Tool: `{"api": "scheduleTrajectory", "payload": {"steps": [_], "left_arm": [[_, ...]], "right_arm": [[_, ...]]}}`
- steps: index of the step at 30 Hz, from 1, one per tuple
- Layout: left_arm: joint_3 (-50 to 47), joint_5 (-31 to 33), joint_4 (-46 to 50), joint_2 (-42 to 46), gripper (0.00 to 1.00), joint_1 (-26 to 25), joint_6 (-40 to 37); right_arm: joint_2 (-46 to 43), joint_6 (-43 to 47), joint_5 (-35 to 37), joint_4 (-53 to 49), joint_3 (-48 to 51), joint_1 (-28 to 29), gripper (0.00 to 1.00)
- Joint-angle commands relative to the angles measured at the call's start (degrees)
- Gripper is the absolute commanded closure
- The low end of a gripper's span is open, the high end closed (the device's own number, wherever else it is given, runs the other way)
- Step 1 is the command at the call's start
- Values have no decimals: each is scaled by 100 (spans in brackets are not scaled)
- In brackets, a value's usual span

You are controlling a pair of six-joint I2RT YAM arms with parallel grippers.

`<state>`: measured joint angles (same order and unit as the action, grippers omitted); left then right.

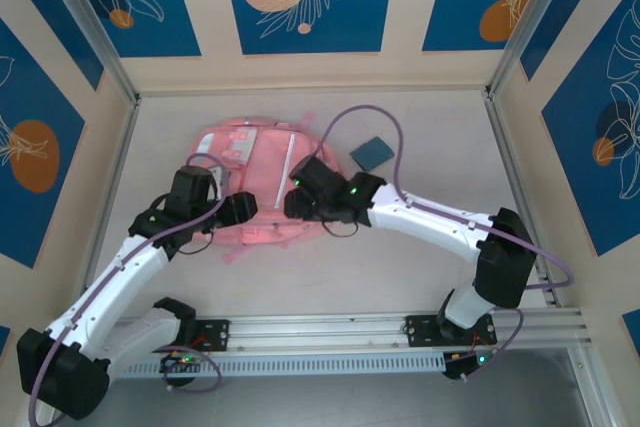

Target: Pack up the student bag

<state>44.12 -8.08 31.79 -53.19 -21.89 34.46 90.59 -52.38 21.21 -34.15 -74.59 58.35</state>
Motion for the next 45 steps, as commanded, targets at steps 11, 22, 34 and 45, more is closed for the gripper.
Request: {"api": "scheduleTrajectory", "payload": {"steps": [11,22,34,45], "left_arm": [[-658,367,-246,180,32,194,1096],[-736,540,-267,161,33,200,1176],[-1117,162,-396,453,31,199,1772],[-1525,-78,-1389,295,30,200,2337]], "right_arm": [[1175,-6,508,979,16,790,54],[1601,225,989,1150,-253,727,62],[1682,628,1255,1141,-459,794,83],[1464,745,799,982,-463,814,100]]}}
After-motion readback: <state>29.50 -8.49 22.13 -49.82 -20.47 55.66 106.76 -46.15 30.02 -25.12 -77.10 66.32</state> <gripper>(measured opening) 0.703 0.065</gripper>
